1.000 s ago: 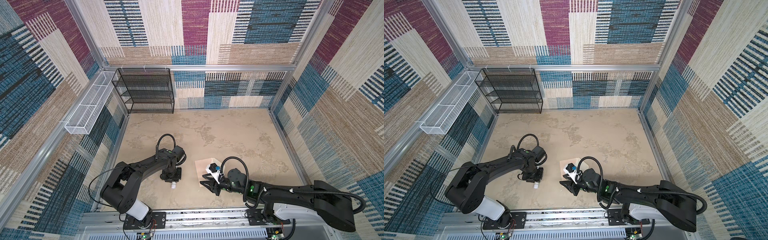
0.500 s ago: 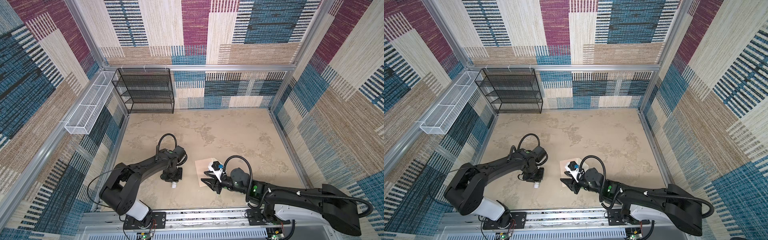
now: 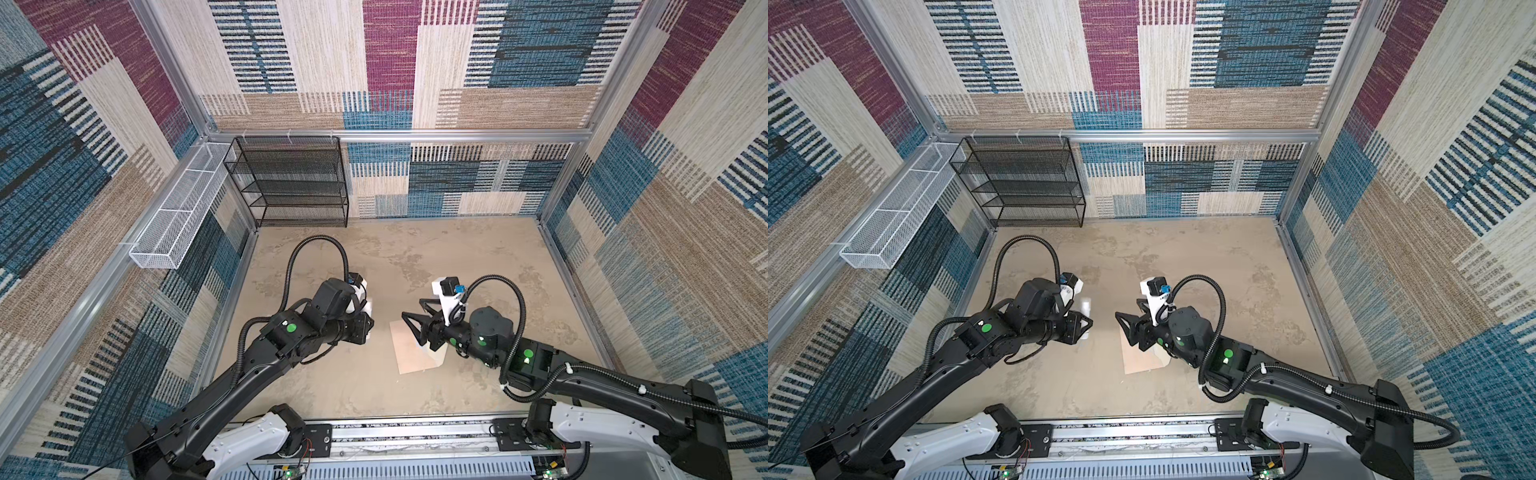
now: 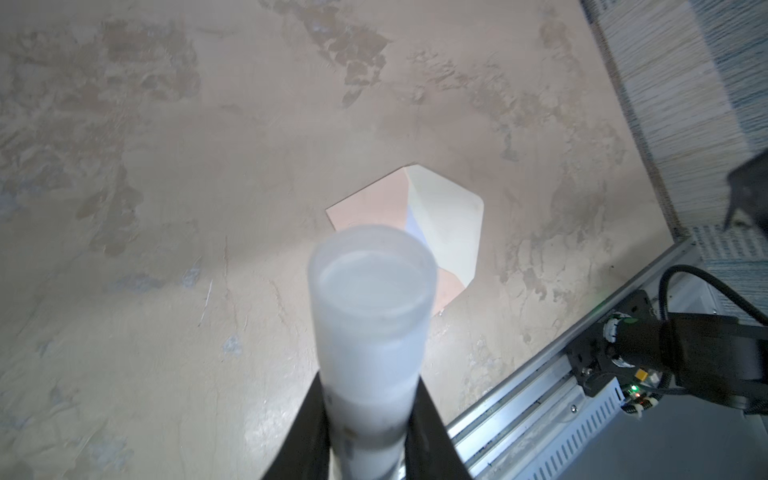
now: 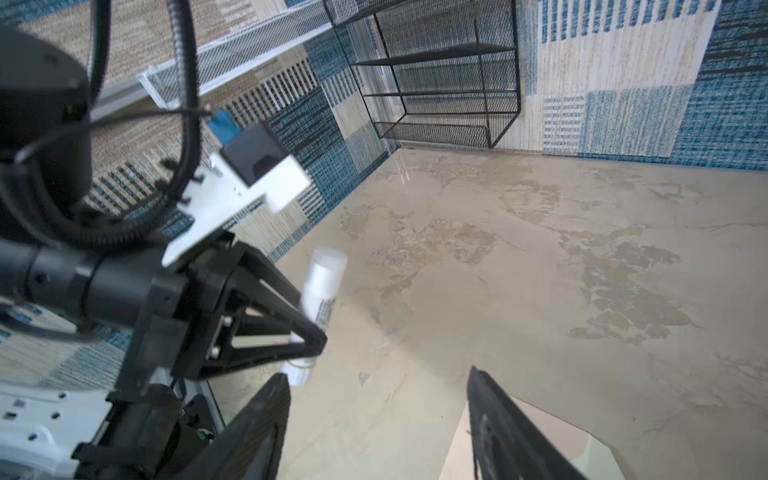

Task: Place the letter into the envelope and seal it
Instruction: 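Lift the glue stick toward the right gripper and grasp its cap with the right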

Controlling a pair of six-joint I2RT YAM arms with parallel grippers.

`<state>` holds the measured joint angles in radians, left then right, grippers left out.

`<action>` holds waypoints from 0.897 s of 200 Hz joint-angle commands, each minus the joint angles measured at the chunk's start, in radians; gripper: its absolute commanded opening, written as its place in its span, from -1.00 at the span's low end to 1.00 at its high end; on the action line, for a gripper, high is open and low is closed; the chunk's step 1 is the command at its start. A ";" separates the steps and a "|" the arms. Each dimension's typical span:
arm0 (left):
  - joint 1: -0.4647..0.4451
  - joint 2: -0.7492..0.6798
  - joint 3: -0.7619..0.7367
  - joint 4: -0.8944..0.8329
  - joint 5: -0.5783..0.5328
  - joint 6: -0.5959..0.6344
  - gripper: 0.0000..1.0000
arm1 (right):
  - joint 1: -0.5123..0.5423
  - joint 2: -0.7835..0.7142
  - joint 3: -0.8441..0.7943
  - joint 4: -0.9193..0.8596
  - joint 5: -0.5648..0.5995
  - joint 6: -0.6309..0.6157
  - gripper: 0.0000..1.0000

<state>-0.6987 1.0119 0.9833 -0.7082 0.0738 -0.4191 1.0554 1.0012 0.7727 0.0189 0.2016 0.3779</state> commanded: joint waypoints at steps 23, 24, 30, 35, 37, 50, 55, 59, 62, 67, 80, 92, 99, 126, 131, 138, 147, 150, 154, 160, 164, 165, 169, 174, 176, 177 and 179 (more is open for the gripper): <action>-0.021 -0.106 -0.165 0.374 0.075 0.062 -0.55 | -0.040 0.067 0.171 -0.184 -0.070 0.117 0.45; -0.021 -0.109 -0.169 0.381 0.077 0.063 -0.55 | -0.042 0.068 0.175 -0.186 -0.072 0.119 0.45; -0.020 -0.117 -0.193 0.423 0.088 0.066 -0.52 | -0.051 0.076 0.187 -0.198 -0.090 0.132 0.46; -0.021 -0.119 -0.206 0.457 0.100 0.071 -0.50 | -0.059 0.083 0.194 -0.204 -0.103 0.144 0.46; -0.021 -0.120 -0.212 0.468 0.106 0.074 -0.49 | -0.062 0.085 0.196 -0.206 -0.109 0.148 0.46; -0.022 -0.107 -0.229 0.517 0.139 0.091 -0.47 | -0.081 0.098 0.206 -0.208 -0.145 0.173 0.45; -0.021 -0.098 -0.227 0.525 0.147 0.098 -0.47 | -0.086 0.103 0.207 -0.208 -0.159 0.179 0.45; -0.021 -0.089 -0.222 0.526 0.155 0.104 -0.47 | -0.091 0.108 0.210 -0.206 -0.172 0.184 0.44; -0.022 -0.079 -0.218 0.524 0.159 0.109 -0.47 | -0.094 0.111 0.210 -0.207 -0.181 0.187 0.44; -0.021 -0.069 -0.209 0.521 0.168 0.119 -0.47 | -0.098 0.119 0.216 -0.209 -0.191 0.191 0.43; -0.021 -0.039 -0.193 0.521 0.185 0.134 -0.48 | -0.101 0.139 0.235 -0.219 -0.214 0.192 0.42; -0.024 -0.020 -0.191 0.532 0.189 0.138 -0.49 | -0.104 0.161 0.255 -0.238 -0.227 0.185 0.40; -0.023 -0.014 -0.195 0.543 0.197 0.141 -0.51 | -0.104 0.174 0.269 -0.249 -0.231 0.179 0.40; -0.025 0.007 -0.211 0.586 0.213 0.141 -0.56 | -0.113 0.207 0.301 -0.279 -0.231 0.168 0.39; -0.026 0.011 -0.213 0.591 0.214 0.143 -0.56 | -0.117 0.212 0.306 -0.282 -0.227 0.169 0.38; -0.025 0.017 -0.210 0.593 0.219 0.144 -0.57 | -0.124 0.219 0.314 -0.295 -0.225 0.174 0.38; -0.026 0.026 -0.204 0.594 0.227 0.151 -0.58 | -0.135 0.225 0.319 -0.305 -0.225 0.177 0.36; -0.027 0.029 -0.203 0.595 0.229 0.153 -0.59 | -0.138 0.227 0.322 -0.307 -0.225 0.179 0.35; -0.026 0.033 -0.198 0.596 0.233 0.156 -0.59 | -0.141 0.229 0.324 -0.310 -0.227 0.179 0.34; -0.027 0.041 -0.193 0.594 0.239 0.161 -0.59 | -0.147 0.231 0.328 -0.314 -0.230 0.182 0.31; -0.027 0.047 -0.186 0.590 0.243 0.165 -0.59 | -0.151 0.233 0.332 -0.317 -0.231 0.183 0.30; -0.027 0.049 -0.184 0.588 0.243 0.166 -0.59 | -0.152 0.233 0.332 -0.317 -0.231 0.184 0.30; -0.026 0.054 -0.177 0.581 0.247 0.173 -0.60 | -0.156 0.237 0.337 -0.318 -0.236 0.185 0.28; -0.027 0.061 -0.170 0.575 0.252 0.178 -0.60 | -0.159 0.241 0.341 -0.319 -0.239 0.184 0.26; -0.027 0.064 -0.167 0.573 0.253 0.180 -0.60 | -0.160 0.242 0.341 -0.320 -0.240 0.183 0.26; -0.026 0.065 -0.165 0.571 0.254 0.181 -0.60 | -0.161 0.243 0.342 -0.321 -0.242 0.183 0.25; -0.026 0.067 -0.164 0.569 0.254 0.184 -0.60 | -0.162 0.244 0.344 -0.322 -0.243 0.182 0.25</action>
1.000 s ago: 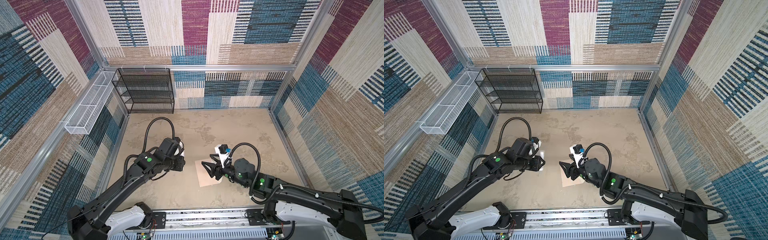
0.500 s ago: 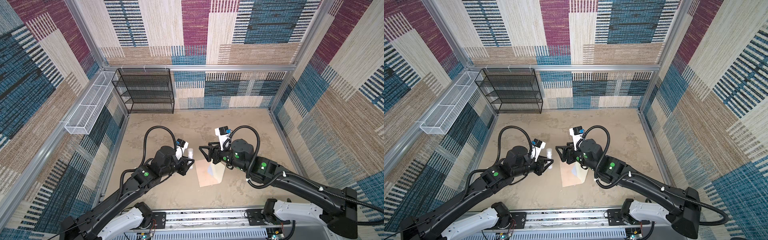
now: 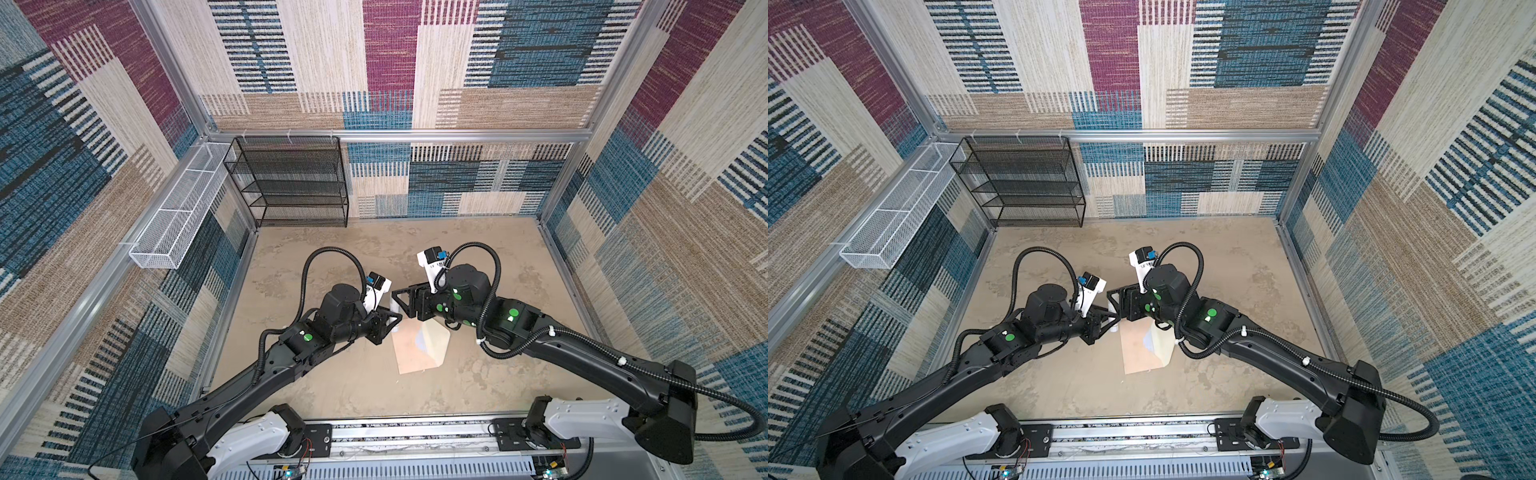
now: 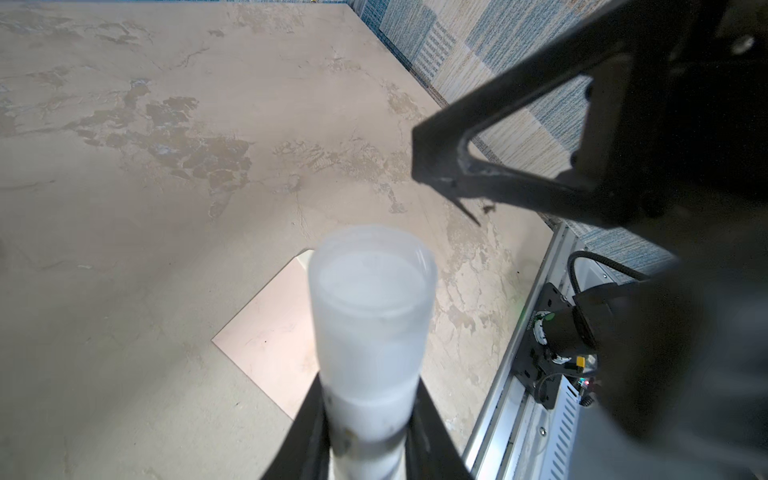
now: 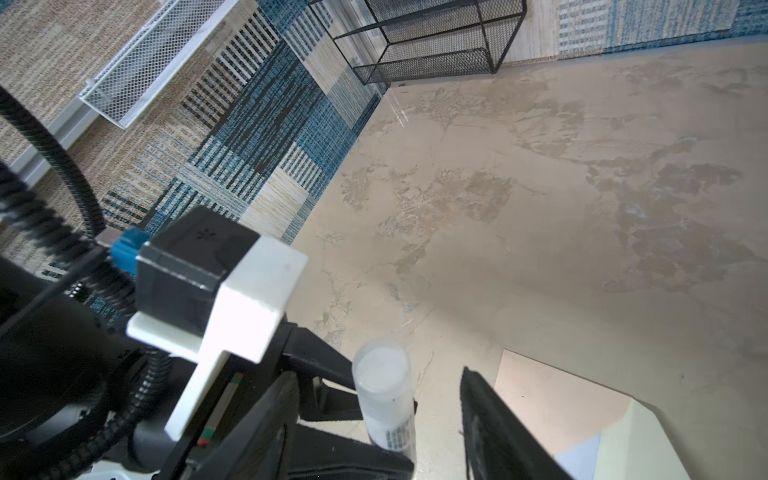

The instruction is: Place the letter into the envelope and seal it

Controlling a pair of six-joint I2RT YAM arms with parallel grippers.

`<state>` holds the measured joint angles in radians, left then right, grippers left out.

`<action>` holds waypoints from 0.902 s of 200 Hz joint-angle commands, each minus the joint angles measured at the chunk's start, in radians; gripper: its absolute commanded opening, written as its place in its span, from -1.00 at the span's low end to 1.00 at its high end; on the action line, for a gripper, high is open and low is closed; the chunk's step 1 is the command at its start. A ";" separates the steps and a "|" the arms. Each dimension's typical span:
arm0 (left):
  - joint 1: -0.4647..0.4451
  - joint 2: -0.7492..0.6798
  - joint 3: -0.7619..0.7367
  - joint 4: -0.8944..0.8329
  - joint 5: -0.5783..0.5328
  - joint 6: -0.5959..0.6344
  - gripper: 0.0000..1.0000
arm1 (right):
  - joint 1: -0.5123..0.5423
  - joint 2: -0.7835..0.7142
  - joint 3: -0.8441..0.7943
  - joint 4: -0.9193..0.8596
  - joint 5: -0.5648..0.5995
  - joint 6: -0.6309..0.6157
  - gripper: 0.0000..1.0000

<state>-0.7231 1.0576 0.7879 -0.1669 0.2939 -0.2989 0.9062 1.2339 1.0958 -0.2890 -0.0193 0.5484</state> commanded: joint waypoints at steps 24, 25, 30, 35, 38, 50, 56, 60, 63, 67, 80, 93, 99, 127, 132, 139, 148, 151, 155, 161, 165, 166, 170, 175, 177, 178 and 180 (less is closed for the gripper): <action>-0.002 0.038 0.027 0.050 0.037 0.067 -0.61 | -0.025 0.048 0.053 -0.041 -0.037 0.002 0.18; -0.002 0.039 0.027 0.052 0.037 0.067 -0.61 | -0.025 0.050 0.055 -0.042 -0.038 0.002 0.18; -0.002 0.042 0.027 0.056 0.037 0.067 -0.61 | -0.026 0.056 0.061 -0.047 -0.043 0.001 0.17; -0.002 0.045 0.030 0.057 0.039 0.067 -0.61 | -0.026 0.061 0.066 -0.049 -0.047 0.000 0.17; -0.002 0.045 0.031 0.058 0.039 0.067 -0.61 | -0.027 0.063 0.067 -0.052 -0.050 0.001 0.16; -0.002 0.054 0.040 0.057 0.041 0.071 -0.61 | -0.029 0.071 0.074 -0.059 -0.056 -0.002 0.14; -0.001 0.059 0.045 0.054 0.043 0.075 -0.61 | -0.031 0.073 0.079 -0.063 -0.054 -0.002 0.12; -0.001 0.062 0.050 0.052 0.046 0.078 -0.62 | -0.033 0.075 0.081 -0.067 -0.054 -0.002 0.10; -0.002 0.065 0.053 0.051 0.048 0.079 -0.62 | -0.034 0.076 0.082 -0.069 -0.055 -0.002 0.08; -0.002 0.068 0.055 0.048 0.048 0.082 -0.62 | -0.037 0.078 0.083 -0.072 -0.054 -0.002 0.07; -0.001 0.077 0.063 0.047 0.050 0.085 -0.62 | -0.044 0.082 0.084 -0.082 -0.056 -0.001 0.02; -0.002 0.082 0.067 0.050 0.056 0.085 -0.62 | -0.051 0.084 0.081 -0.089 -0.060 0.004 0.00; -0.002 0.083 0.069 0.052 0.058 0.085 -0.62 | -0.053 0.085 0.079 -0.090 -0.060 0.007 -0.01; -0.002 0.086 0.076 0.043 0.068 0.086 -0.62 | -0.064 0.075 0.068 -0.078 -0.053 0.018 -0.14; -0.002 0.087 0.076 0.043 0.068 0.086 -0.62 | -0.066 0.073 0.066 -0.075 -0.053 0.019 -0.16; -0.002 0.085 0.076 0.040 0.069 0.087 -0.62 | -0.068 0.070 0.063 -0.072 -0.054 0.020 -0.19; -0.002 0.083 0.079 0.036 0.070 0.087 -0.62 | -0.072 0.069 0.061 -0.069 -0.060 0.022 -0.21; -0.001 0.082 0.079 0.034 0.069 0.087 -0.61 | -0.073 0.070 0.062 -0.068 -0.064 0.021 -0.23; -0.002 0.079 0.079 0.033 0.068 0.086 -0.62 | -0.073 0.071 0.062 -0.066 -0.068 0.022 -0.24; -0.003 0.079 0.079 0.032 0.067 0.089 -0.62 | -0.073 0.073 0.060 -0.066 -0.075 0.023 -0.25; -0.003 0.077 0.078 0.032 0.066 0.089 -0.61 | -0.073 0.074 0.061 -0.065 -0.077 0.024 -0.26; -0.003 0.076 0.079 0.032 0.065 0.089 -0.61 | -0.072 0.074 0.061 -0.065 -0.078 0.024 -0.27; -0.003 0.075 0.077 0.032 0.063 0.089 -0.61 | -0.073 0.073 0.061 -0.064 -0.079 0.025 -0.29; -0.004 0.075 0.078 0.031 0.060 0.090 -0.60 | -0.073 0.074 0.060 -0.062 -0.081 0.025 -0.31; -0.004 0.074 0.078 0.030 0.060 0.090 -0.61 | -0.073 0.074 0.059 -0.062 -0.081 0.025 -0.32; -0.004 0.073 0.078 0.030 0.060 0.090 -0.61 | -0.072 0.074 0.059 -0.061 -0.081 0.025 -0.33; -0.003 0.073 0.078 0.030 0.060 0.090 -0.61 | -0.073 0.073 0.059 -0.061 -0.083 0.026 -0.34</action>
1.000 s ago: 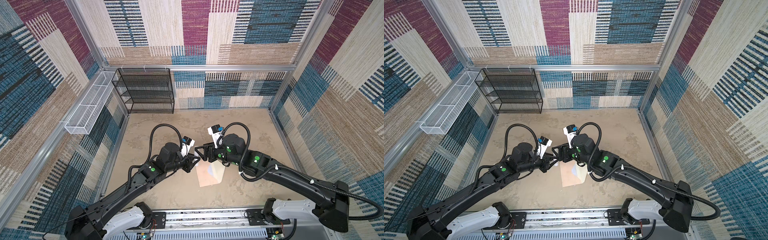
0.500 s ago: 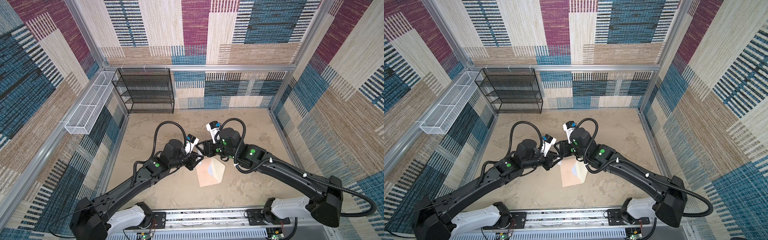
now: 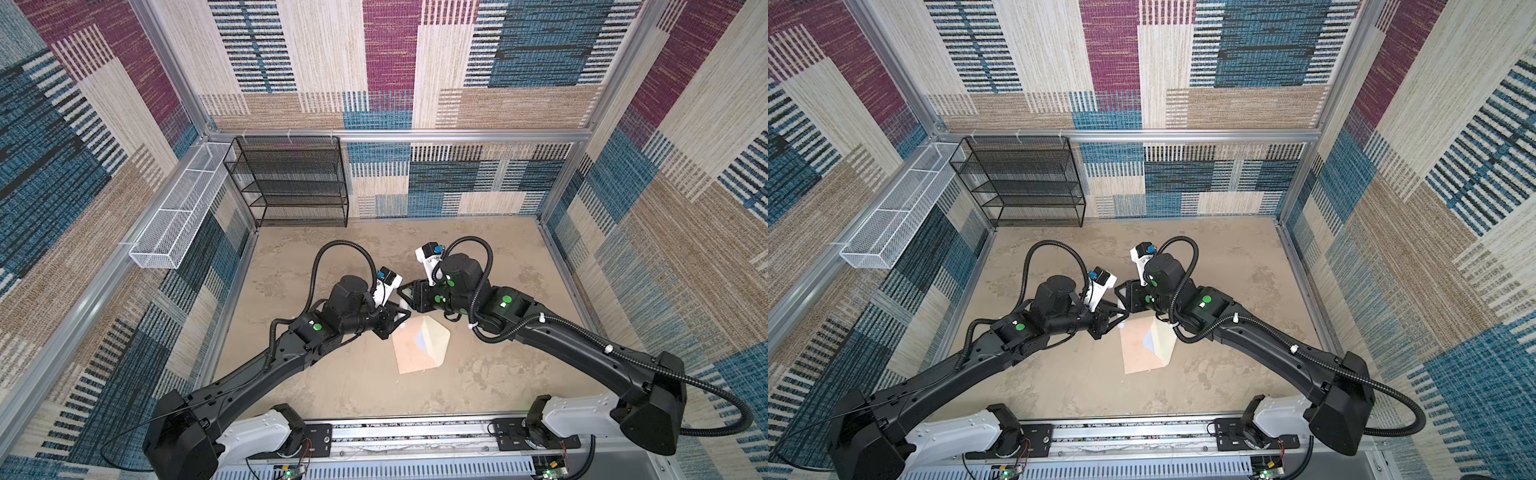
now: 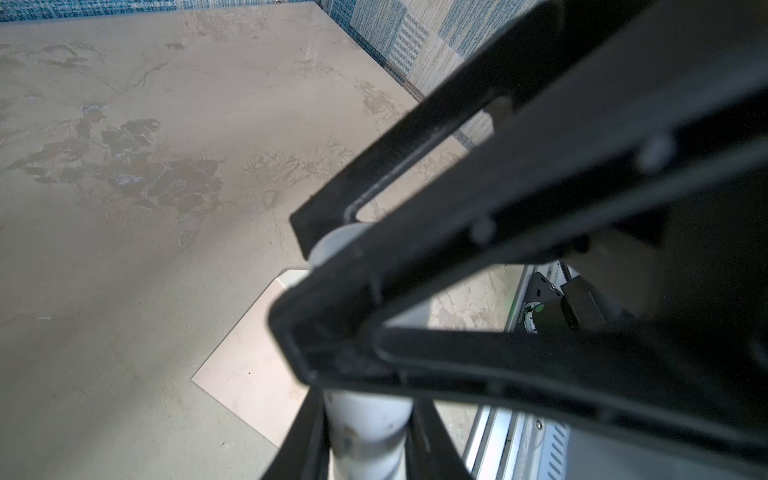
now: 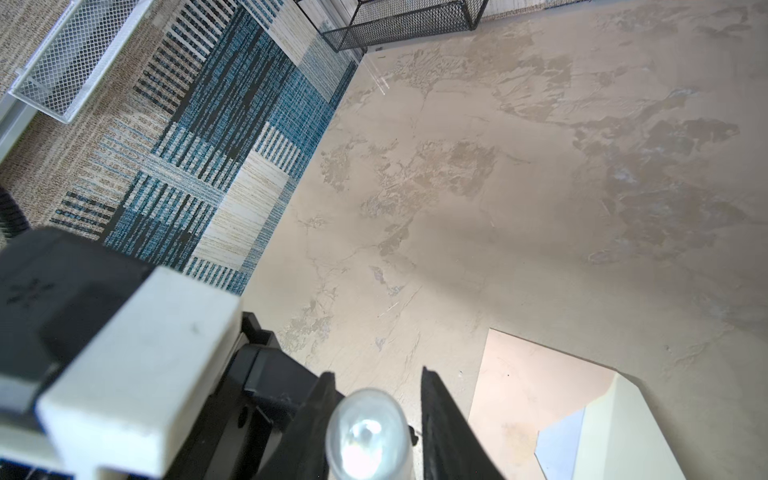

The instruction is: Place the letter into the envelope and seal it

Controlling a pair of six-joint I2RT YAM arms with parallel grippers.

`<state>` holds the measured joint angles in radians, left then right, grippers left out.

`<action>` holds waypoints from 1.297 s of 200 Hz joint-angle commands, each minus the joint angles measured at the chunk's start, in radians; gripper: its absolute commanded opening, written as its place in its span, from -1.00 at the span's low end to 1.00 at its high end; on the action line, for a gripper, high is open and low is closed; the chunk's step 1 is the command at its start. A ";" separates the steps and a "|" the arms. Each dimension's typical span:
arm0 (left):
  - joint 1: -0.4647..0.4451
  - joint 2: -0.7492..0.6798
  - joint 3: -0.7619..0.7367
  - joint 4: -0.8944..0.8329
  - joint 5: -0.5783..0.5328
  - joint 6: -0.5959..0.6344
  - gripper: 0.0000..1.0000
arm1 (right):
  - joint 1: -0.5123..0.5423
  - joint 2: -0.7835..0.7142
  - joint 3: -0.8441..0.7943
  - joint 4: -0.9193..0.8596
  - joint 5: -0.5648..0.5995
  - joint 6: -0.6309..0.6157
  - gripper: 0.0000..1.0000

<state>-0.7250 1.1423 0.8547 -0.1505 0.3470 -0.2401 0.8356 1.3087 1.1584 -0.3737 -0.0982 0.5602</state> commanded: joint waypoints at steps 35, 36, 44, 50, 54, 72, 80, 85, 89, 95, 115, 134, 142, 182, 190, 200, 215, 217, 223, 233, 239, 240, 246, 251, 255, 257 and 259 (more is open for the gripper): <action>-0.001 -0.014 0.008 0.012 0.002 0.030 -0.57 | -0.003 -0.012 -0.009 0.030 0.002 0.021 -0.51; -0.002 -0.015 0.009 0.013 0.003 0.030 -0.57 | -0.004 -0.012 -0.009 0.029 0.002 0.021 -0.52; -0.002 -0.017 0.005 0.017 0.003 0.030 -0.55 | -0.004 -0.018 -0.011 0.031 0.003 0.022 -0.55; -0.001 -0.017 0.002 0.020 0.003 0.030 -0.54 | -0.004 -0.021 -0.012 0.032 0.003 0.024 -0.59; -0.001 -0.018 0.001 0.021 0.004 0.030 -0.53 | -0.003 -0.021 -0.014 0.033 0.003 0.025 -0.60; -0.001 -0.017 0.000 0.030 0.001 0.028 -0.41 | -0.003 -0.025 -0.017 0.032 -0.001 0.029 -0.63; -0.001 -0.015 0.000 0.035 0.000 0.027 -0.38 | -0.004 -0.026 -0.017 0.032 -0.004 0.030 -0.63; -0.002 -0.012 0.000 0.038 0.002 0.026 -0.38 | -0.003 -0.026 -0.017 0.032 -0.005 0.030 -0.63; -0.001 -0.011 0.000 0.041 0.002 0.025 -0.38 | -0.004 -0.026 -0.017 0.032 -0.007 0.030 -0.63; -0.001 -0.009 0.000 0.046 0.004 0.025 -0.40 | -0.003 -0.027 -0.018 0.032 -0.008 0.032 -0.63; -0.001 0.002 0.003 0.049 0.007 0.027 -0.62 | -0.004 -0.032 -0.019 0.032 -0.005 0.032 -0.64; -0.002 0.016 0.007 0.035 0.005 0.034 -0.78 | -0.006 -0.031 -0.015 0.030 0.007 0.028 -0.65; -0.002 0.019 0.009 0.028 0.006 0.039 -0.82 | -0.008 -0.028 -0.011 0.026 0.004 0.024 -0.66; -0.002 0.023 -0.006 0.029 -0.005 0.043 -0.82 | -0.024 -0.003 0.018 0.014 -0.004 0.014 -0.70; -0.002 0.025 -0.007 0.029 -0.003 0.042 -0.83 | -0.028 -0.003 0.021 0.014 -0.005 0.014 -0.70; -0.002 0.024 -0.007 0.029 -0.003 0.042 -0.86 | -0.030 -0.004 0.023 0.013 -0.006 0.014 -0.70; -0.002 0.029 -0.005 0.024 -0.008 0.042 -0.91 | -0.036 -0.008 0.024 0.010 -0.006 0.014 -0.70; -0.001 0.029 -0.006 0.023 -0.008 0.044 -0.91 | -0.038 -0.009 0.024 0.010 -0.009 0.014 -0.70; -0.001 0.030 -0.005 0.022 -0.010 0.045 -0.95 | -0.041 -0.011 0.025 0.009 -0.009 0.012 -0.71; -0.001 0.034 -0.004 0.018 -0.009 0.045 -1.00 | -0.045 -0.016 0.026 0.007 -0.011 0.013 -0.70; -0.001 0.036 -0.005 0.017 -0.009 0.047 -1.00 | -0.048 -0.019 0.026 0.005 -0.011 0.012 -0.71; -0.001 0.036 -0.005 0.016 -0.009 0.047 -1.00 | -0.048 -0.019 0.026 0.005 -0.011 0.012 -0.71; -0.002 0.038 -0.004 0.014 -0.010 0.048 -1.00 | -0.052 -0.021 0.026 0.005 -0.011 0.012 -0.71; -0.002 0.041 -0.003 0.011 -0.010 0.049 -1.00 | -0.055 -0.022 0.026 0.004 -0.012 0.011 -0.71; -0.001 0.044 -0.003 0.009 -0.011 0.049 -1.00 | -0.057 -0.022 0.027 0.003 -0.012 0.011 -0.72; -0.001 0.044 -0.002 0.007 -0.011 0.049 -1.00 | -0.059 -0.022 0.027 0.002 -0.014 0.010 -0.72; -0.002 0.045 -0.001 0.006 -0.011 0.050 -1.00 | -0.060 -0.022 0.027 0.000 -0.015 0.009 -0.72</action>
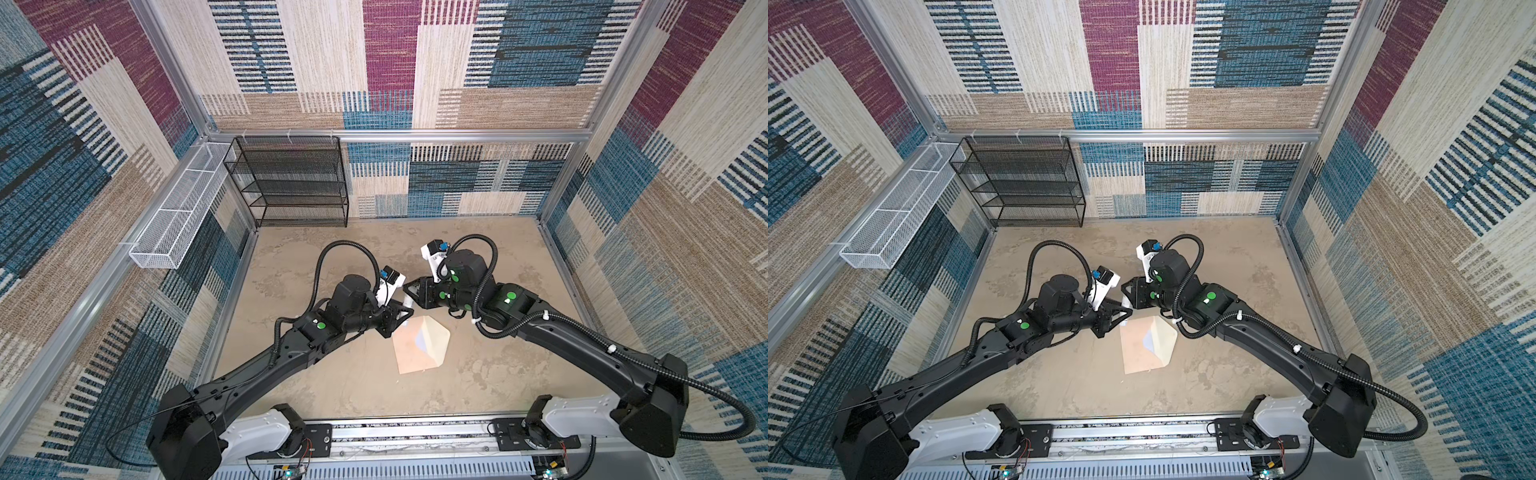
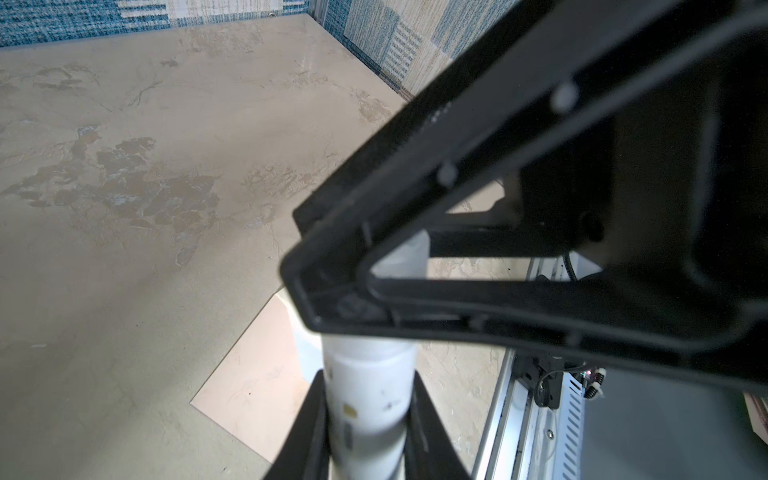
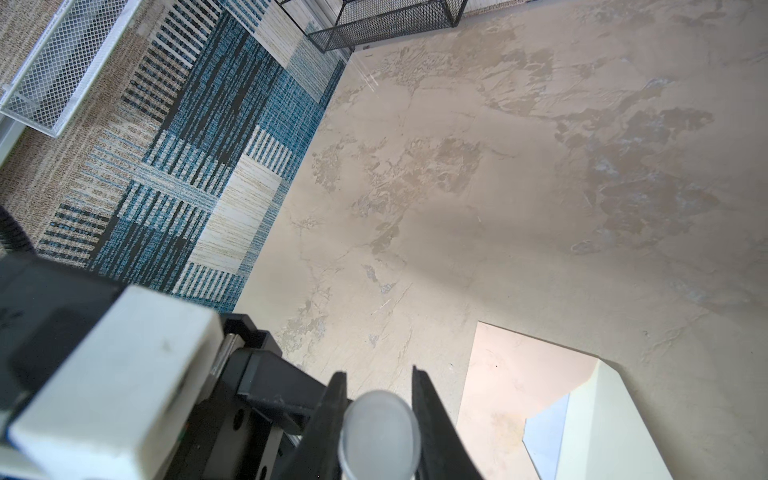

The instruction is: Place the letter into the envelope and seal it

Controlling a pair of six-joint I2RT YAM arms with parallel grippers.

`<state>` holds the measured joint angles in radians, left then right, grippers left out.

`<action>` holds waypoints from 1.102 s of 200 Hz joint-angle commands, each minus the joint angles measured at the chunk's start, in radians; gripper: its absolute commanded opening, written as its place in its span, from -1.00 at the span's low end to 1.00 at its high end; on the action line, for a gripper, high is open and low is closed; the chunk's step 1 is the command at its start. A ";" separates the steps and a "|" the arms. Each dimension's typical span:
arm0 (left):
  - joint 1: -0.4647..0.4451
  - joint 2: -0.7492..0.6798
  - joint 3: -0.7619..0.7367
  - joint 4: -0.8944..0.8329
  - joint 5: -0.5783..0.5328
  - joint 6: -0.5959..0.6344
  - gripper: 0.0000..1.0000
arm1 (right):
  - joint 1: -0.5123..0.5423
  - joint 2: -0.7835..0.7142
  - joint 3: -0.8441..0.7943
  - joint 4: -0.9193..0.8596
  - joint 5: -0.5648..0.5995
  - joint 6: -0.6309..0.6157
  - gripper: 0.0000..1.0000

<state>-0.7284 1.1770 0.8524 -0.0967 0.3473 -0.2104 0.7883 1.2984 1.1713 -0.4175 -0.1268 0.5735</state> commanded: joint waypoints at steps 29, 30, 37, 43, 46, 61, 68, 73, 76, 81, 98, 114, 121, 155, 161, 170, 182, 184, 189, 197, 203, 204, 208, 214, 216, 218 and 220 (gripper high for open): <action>0.002 0.037 0.010 -0.071 -0.003 0.027 -1.00 | -0.030 -0.015 0.020 0.043 0.011 -0.011 -0.73; 0.003 0.038 0.012 -0.074 -0.003 0.028 -1.00 | -0.031 -0.015 0.019 0.043 0.011 -0.010 -0.73; 0.002 0.047 0.017 -0.084 0.001 0.031 -1.00 | -0.034 -0.015 0.021 0.042 0.010 -0.011 -0.73; 0.001 0.053 0.021 -0.091 0.005 0.033 -1.00 | -0.039 -0.016 0.021 0.041 0.010 -0.012 -0.74; 0.002 0.056 0.023 -0.095 0.007 0.033 -1.00 | -0.040 -0.015 0.022 0.041 0.010 -0.012 -0.73; 0.001 0.069 0.028 -0.111 0.018 0.035 -1.00 | -0.046 -0.016 0.022 0.045 0.007 -0.016 -0.74; 0.001 0.074 0.029 -0.116 0.023 0.036 -1.00 | -0.050 -0.015 0.023 0.046 0.006 -0.017 -0.74; 0.001 0.077 0.030 -0.118 0.025 0.037 -1.00 | -0.052 -0.015 0.024 0.047 0.006 -0.016 -0.74; 0.000 0.077 0.030 -0.120 0.026 0.038 -1.00 | -0.054 -0.016 0.024 0.048 0.006 -0.019 -0.74; 0.000 0.079 0.028 -0.120 0.028 0.038 -1.00 | -0.058 -0.015 0.024 0.049 0.006 -0.018 -0.75; -0.003 0.083 0.027 -0.124 0.033 0.040 -1.00 | -0.066 -0.013 0.025 0.050 0.001 -0.021 -0.75; -0.005 0.082 0.024 -0.124 0.032 0.039 -1.00 | -0.074 -0.011 0.028 0.049 0.003 -0.023 -0.75; -0.004 0.082 0.024 -0.123 0.032 0.039 -1.00 | -0.077 -0.013 0.030 0.048 0.005 -0.023 -0.75; -0.006 0.071 0.018 -0.114 0.027 0.028 -1.00 | -0.098 -0.010 0.040 0.035 0.028 -0.036 -0.75; -0.006 0.067 0.016 -0.113 0.024 0.025 -1.00 | -0.105 -0.010 0.041 0.028 0.036 -0.042 -0.75; -0.006 0.055 0.014 -0.112 0.018 0.022 -1.00 | -0.116 -0.011 0.043 0.020 0.060 -0.053 -0.74; -0.006 0.037 0.014 -0.117 0.011 0.020 -1.00 | -0.145 -0.013 0.037 0.009 0.091 -0.070 -0.73; -0.006 0.032 0.014 -0.117 0.010 0.020 -1.00 | -0.151 -0.013 0.036 0.006 0.095 -0.073 -0.73; -0.006 0.019 0.015 -0.118 0.010 0.020 -1.00 | -0.166 -0.012 0.030 0.002 0.114 -0.081 -0.72; -0.006 -0.001 0.013 -0.117 0.007 0.020 -1.00 | -0.189 -0.007 0.017 -0.003 0.149 -0.092 -0.71; -0.006 -0.016 0.013 -0.118 0.005 0.020 -1.00 | -0.206 -0.001 0.004 -0.001 0.173 -0.101 -0.71; -0.006 -0.017 0.012 -0.118 0.005 0.020 -1.00 | -0.209 0.000 0.002 -0.001 0.178 -0.103 -0.71; -0.005 -0.028 0.012 -0.120 0.005 0.020 -1.00 | -0.222 0.007 -0.009 0.005 0.189 -0.108 -0.70; -0.005 -0.044 0.010 -0.120 0.007 0.022 -1.00 | -0.245 0.017 -0.028 0.016 0.199 -0.114 -0.70; -0.005 -0.049 0.010 -0.121 0.008 0.022 -1.00 | -0.252 0.020 -0.036 0.021 0.201 -0.116 -0.70; -0.006 -0.054 0.009 -0.121 0.009 0.023 -1.00 | -0.260 0.025 -0.042 0.025 0.202 -0.116 -0.70; -0.006 -0.058 0.010 -0.122 0.010 0.022 -1.00 | -0.268 0.029 -0.050 0.031 0.202 -0.116 -0.70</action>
<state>-0.7334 1.1641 0.8654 -0.2157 0.3676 -0.1741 0.5777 1.2961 1.1713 -0.4095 -0.0162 0.4965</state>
